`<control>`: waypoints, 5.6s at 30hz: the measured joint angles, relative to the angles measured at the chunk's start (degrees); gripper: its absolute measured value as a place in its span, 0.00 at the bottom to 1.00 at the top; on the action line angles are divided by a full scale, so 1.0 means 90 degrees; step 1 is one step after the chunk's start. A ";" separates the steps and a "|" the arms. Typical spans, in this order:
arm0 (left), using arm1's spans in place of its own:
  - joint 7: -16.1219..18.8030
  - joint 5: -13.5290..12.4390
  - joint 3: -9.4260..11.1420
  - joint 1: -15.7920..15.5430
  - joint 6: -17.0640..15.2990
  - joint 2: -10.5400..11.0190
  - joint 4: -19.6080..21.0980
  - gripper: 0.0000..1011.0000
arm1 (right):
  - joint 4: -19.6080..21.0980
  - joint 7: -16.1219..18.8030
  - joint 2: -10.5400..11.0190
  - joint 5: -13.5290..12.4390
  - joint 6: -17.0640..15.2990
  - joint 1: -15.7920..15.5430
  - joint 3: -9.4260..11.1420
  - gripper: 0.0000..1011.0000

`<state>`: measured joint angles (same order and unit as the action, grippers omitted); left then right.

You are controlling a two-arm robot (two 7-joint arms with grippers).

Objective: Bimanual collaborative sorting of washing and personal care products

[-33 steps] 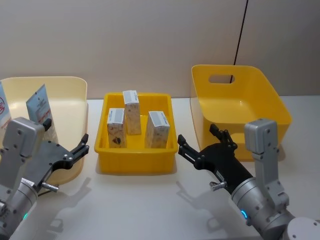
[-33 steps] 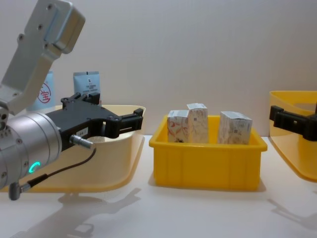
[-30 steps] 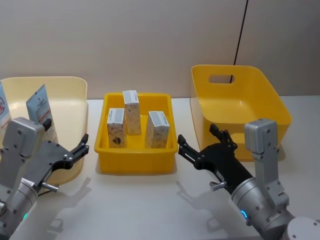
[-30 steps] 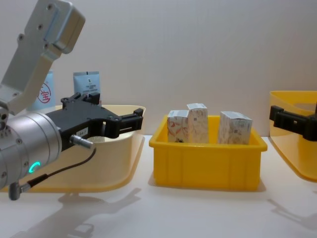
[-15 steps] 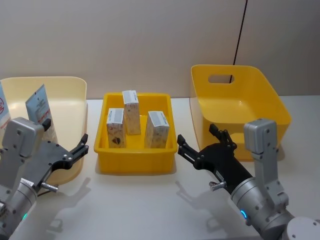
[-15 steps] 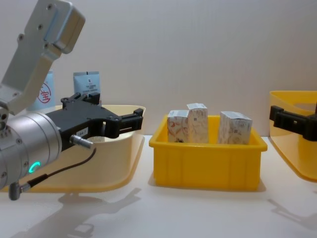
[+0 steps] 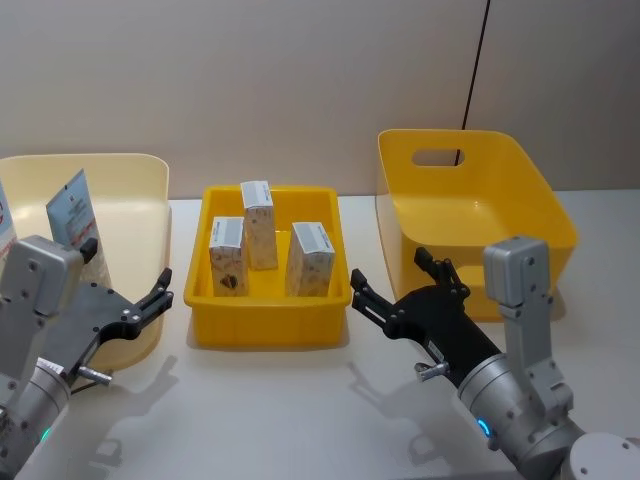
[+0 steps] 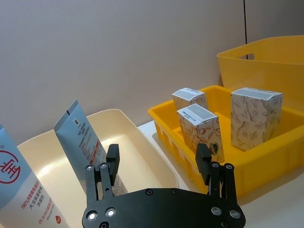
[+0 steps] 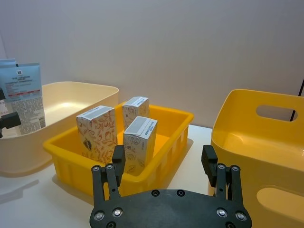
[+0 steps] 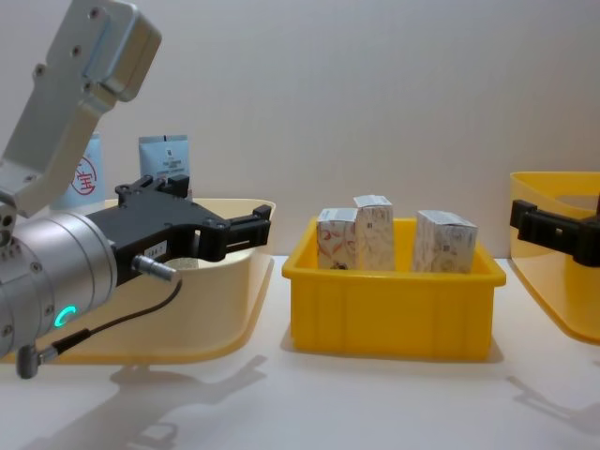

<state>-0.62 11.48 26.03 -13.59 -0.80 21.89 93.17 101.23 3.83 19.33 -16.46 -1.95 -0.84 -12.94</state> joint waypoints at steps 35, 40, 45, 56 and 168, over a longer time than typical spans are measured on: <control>0.0000 0.0000 0.0000 0.0000 0.0000 0.0000 0.0000 0.99 | 0.0000 0.0000 0.0000 0.0000 0.0000 0.0000 0.0000 0.99; 0.0000 0.0000 0.0000 0.0000 0.0000 0.0000 0.0000 0.99 | 0.0000 0.0000 0.0000 0.0000 0.0000 0.0000 0.0000 0.99; 0.0000 0.0000 0.0000 0.0000 0.0000 0.0000 0.0000 0.99 | 0.0000 0.0000 0.0000 0.0000 0.0000 0.0000 0.0000 0.99; 0.0000 0.0000 0.0000 0.0000 0.0000 0.0000 0.0000 0.99 | 0.0000 0.0000 0.0000 0.0000 0.0000 0.0000 0.0000 0.99; 0.0000 0.0000 0.0000 0.0000 0.0000 0.0000 0.0000 0.99 | 0.0000 0.0000 0.0000 0.0000 0.0000 0.0000 0.0000 0.99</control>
<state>-0.62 11.48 26.03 -13.59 -0.80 21.89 93.17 101.23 3.83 19.33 -16.46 -1.95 -0.84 -12.94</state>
